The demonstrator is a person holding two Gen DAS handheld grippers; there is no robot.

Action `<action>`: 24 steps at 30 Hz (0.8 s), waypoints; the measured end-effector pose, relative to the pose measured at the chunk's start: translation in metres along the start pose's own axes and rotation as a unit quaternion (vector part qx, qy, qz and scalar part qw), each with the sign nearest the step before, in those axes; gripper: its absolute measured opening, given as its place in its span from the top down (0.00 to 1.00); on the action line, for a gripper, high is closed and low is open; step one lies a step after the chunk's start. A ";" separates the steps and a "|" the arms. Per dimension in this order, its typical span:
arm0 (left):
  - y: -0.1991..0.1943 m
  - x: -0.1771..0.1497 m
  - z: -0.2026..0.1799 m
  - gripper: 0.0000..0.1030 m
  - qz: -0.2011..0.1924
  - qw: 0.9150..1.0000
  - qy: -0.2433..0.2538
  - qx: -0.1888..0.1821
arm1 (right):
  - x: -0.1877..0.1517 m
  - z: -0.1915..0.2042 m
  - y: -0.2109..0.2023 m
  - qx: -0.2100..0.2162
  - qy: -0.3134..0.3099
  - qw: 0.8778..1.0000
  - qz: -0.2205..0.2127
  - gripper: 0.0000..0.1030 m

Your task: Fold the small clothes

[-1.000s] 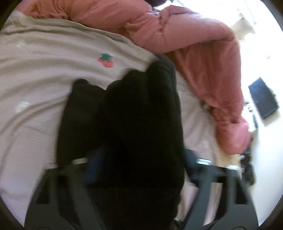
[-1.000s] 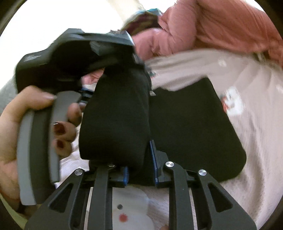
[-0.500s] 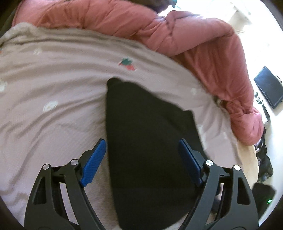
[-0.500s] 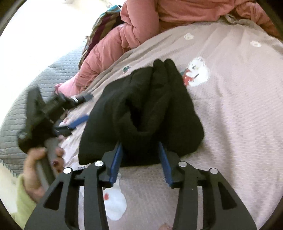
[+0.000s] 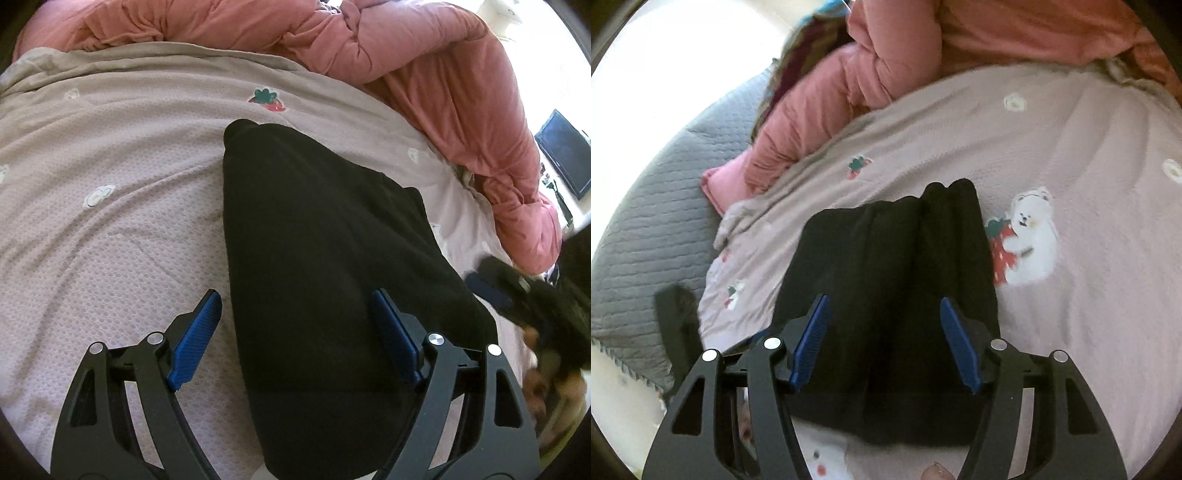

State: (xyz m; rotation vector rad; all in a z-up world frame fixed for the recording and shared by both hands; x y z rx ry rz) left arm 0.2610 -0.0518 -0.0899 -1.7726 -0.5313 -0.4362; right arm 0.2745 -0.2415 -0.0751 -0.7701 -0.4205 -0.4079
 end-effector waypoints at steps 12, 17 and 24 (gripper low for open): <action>-0.001 0.002 -0.002 0.28 -0.001 1.000 0.002 -0.006 | 0.016 -0.025 0.029 -0.028 0.035 0.999 0.018 0.39; -0.002 0.002 -0.005 0.28 -0.003 1.000 0.006 -0.001 | 0.015 -0.015 0.034 -0.025 0.007 0.999 0.027 0.48; -0.004 0.003 -0.008 0.28 -0.008 1.000 0.018 0.006 | 0.014 -0.004 0.043 -0.024 -0.034 0.999 0.025 0.59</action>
Point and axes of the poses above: each gripper's, at about its wrist camera, not at the fingertips, and y roughly the way its jaws point, z to its left, x to its top, the point moved 6 cm from there along y, roughly the way its jaws point, and after that the axes turned 8 degrees about x, right-handed, at the moved point
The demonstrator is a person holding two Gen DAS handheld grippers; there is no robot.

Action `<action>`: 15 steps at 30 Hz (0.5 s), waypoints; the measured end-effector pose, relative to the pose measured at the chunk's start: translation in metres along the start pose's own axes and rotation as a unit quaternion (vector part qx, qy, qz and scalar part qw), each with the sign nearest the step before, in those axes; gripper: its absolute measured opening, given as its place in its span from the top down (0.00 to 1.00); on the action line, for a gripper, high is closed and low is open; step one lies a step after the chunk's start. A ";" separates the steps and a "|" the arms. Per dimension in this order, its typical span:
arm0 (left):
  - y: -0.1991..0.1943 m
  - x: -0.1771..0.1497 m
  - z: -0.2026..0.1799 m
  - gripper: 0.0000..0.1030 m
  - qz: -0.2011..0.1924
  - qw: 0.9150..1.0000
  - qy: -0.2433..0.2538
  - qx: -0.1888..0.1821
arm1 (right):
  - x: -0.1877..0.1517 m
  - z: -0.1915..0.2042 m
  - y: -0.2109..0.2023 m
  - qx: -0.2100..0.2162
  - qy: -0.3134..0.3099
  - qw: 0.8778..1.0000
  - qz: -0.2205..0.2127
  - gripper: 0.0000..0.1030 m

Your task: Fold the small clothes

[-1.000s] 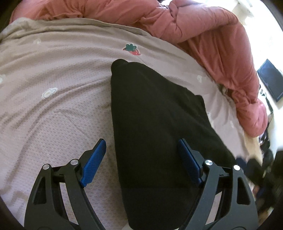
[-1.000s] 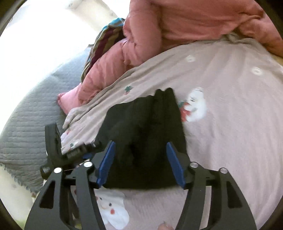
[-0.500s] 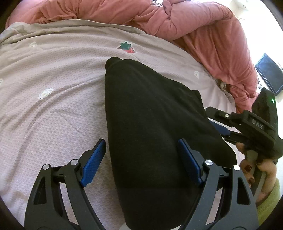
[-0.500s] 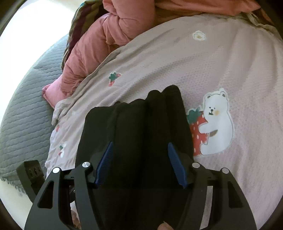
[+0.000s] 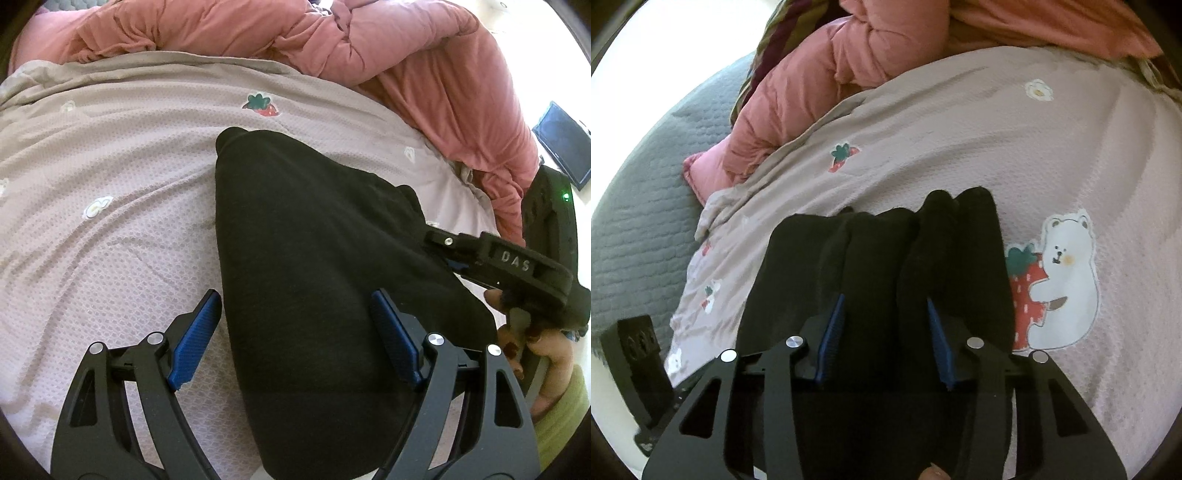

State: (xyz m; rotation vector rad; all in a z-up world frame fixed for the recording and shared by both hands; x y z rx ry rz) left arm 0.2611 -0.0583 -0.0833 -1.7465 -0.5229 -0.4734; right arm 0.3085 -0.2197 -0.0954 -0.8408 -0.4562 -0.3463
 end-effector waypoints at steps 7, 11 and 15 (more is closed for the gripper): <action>-0.004 0.001 -0.002 0.28 -0.003 1.000 0.000 -0.009 | 0.002 0.002 -0.012 0.015 -0.015 0.999 -0.027 0.87; -0.008 0.000 -0.005 0.28 -0.005 1.000 0.003 -0.013 | 0.007 0.011 -0.032 0.023 -0.029 0.998 -0.053 0.88; -0.015 0.001 -0.011 0.28 -0.009 1.000 0.006 -0.026 | 0.013 0.019 -0.054 0.021 -0.042 0.996 -0.074 0.89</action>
Point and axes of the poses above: each gripper's, at about its wrist camera, not at the fingertips, and y roughly the way its jaws point, z to its left, x to its top, the point moved 6 cm from there along y, roughly the way its jaws point, and after that the axes turned 8 degrees about x, right-handed, at the moved point
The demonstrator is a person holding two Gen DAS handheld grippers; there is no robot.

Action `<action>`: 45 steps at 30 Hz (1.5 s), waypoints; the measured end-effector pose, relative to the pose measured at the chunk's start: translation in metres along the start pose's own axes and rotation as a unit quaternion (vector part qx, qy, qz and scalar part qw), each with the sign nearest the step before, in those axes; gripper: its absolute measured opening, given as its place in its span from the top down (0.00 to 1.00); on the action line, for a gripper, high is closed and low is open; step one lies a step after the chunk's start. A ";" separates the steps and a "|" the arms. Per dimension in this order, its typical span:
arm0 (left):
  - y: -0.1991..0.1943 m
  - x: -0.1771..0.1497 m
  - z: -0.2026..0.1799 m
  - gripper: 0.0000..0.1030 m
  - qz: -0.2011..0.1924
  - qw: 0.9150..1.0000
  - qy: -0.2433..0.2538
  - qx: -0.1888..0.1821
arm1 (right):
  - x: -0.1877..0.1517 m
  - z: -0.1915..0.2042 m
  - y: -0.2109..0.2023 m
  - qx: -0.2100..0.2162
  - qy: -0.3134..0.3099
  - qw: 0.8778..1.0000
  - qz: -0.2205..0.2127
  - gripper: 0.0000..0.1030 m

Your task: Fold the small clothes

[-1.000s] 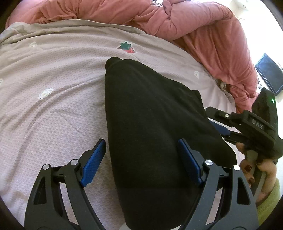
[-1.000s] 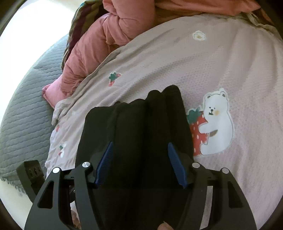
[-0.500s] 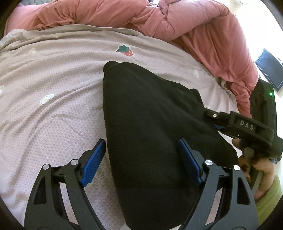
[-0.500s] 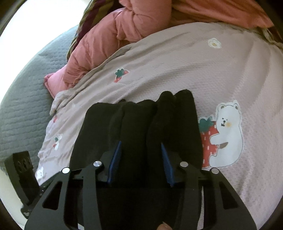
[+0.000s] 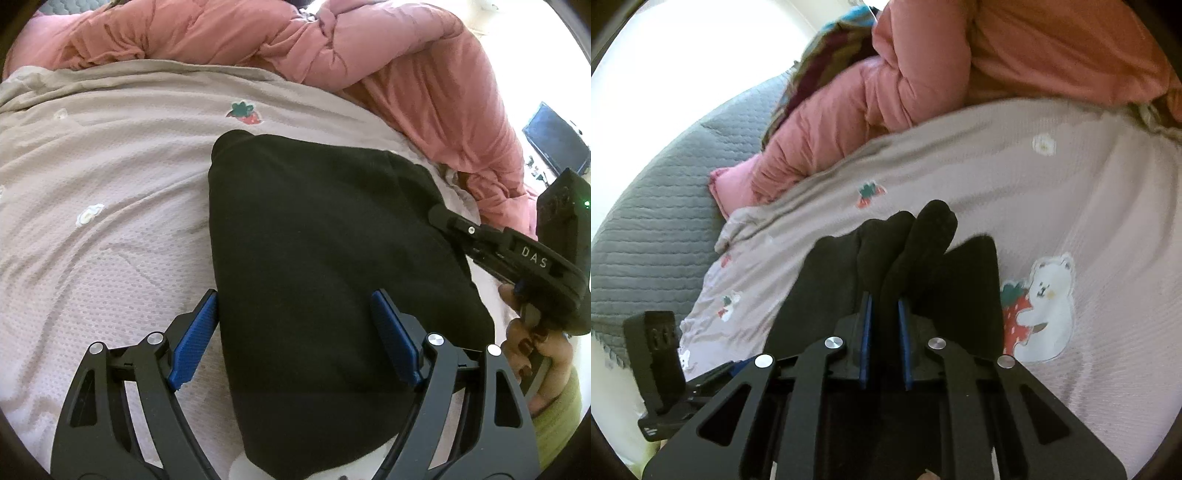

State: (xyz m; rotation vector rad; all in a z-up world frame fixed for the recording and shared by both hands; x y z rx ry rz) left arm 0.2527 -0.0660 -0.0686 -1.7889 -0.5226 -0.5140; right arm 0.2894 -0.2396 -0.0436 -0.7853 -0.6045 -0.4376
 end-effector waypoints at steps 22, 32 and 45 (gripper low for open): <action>0.000 -0.019 -0.015 0.26 0.006 0.999 0.041 0.023 | -0.024 -0.022 -0.027 -0.098 -0.015 0.995 -0.002 0.40; -0.060 -0.013 -0.017 0.12 -0.070 0.995 0.052 0.041 | -0.038 0.031 -0.098 -0.133 -0.090 0.983 -0.087 0.05; -0.126 -0.035 -0.013 0.09 -0.139 0.985 0.069 0.070 | -0.075 0.065 -0.152 -0.145 -0.135 0.973 -0.116 0.05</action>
Point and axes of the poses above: each gripper's, at about its wrist camera, not at the fingertips, and y roughly the way its jaws point, z to its left, x to its top, the point moved 6 cm from there along y, roughly the way its jaws point, and after that the axes turned 8 degrees about x, right-handed, at the moved point
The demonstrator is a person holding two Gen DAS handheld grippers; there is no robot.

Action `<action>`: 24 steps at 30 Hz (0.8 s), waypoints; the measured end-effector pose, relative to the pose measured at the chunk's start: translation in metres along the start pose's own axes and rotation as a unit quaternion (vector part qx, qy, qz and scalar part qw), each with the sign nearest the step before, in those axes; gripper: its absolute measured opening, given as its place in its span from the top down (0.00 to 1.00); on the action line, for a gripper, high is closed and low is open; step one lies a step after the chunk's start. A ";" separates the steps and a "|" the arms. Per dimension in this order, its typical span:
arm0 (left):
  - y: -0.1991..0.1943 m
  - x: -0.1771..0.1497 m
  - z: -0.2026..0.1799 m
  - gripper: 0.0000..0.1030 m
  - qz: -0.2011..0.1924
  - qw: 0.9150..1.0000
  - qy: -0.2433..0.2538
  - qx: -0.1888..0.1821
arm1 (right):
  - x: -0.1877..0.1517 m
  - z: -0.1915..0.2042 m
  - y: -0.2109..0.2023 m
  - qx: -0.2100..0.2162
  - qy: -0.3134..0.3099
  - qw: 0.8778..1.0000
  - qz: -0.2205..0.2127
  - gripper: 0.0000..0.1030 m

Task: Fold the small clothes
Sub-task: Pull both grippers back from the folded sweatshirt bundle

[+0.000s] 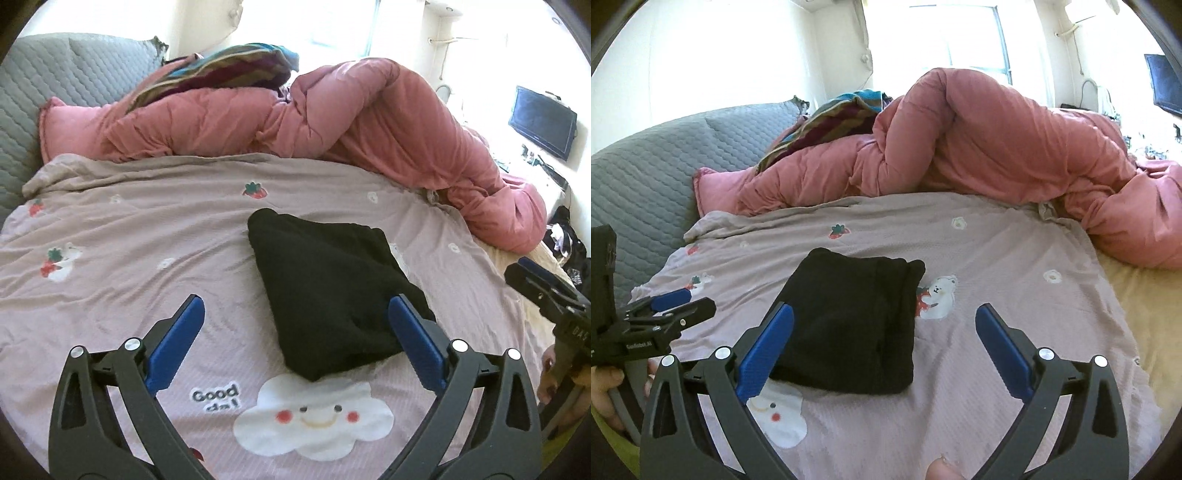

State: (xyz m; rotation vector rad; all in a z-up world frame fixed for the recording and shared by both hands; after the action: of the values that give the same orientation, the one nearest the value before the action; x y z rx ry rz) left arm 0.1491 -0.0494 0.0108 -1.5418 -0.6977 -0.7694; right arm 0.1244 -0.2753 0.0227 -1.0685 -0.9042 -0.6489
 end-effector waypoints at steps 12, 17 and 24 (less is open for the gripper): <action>-0.026 -0.053 0.007 0.09 0.032 0.999 0.009 0.011 | -0.043 0.023 -0.019 -0.001 -0.003 1.000 0.030 0.04; -0.020 -0.083 0.010 0.09 0.065 0.998 0.010 0.026 | -0.071 0.025 -0.012 -0.019 0.006 0.998 0.053 0.04; -0.007 -0.095 0.015 0.09 0.085 0.996 0.011 0.039 | -0.103 0.023 -0.001 -0.031 0.015 0.996 0.086 0.04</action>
State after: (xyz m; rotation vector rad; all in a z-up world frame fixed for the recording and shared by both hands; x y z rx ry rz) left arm 0.0877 -0.0342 -0.0625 -1.4976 -0.5646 -0.6239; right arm 0.0661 -0.2511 -0.0617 -1.1760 -0.7601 -0.5504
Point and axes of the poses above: each gripper's, at about its wrist camera, not at the fingertips, and y roughly the way its jaws point, z to its left, x to its top, the point moved 6 cm from there along y, roughly the way its jaws point, and after that the axes turned 8 degrees about x, right-handed, at the moved point
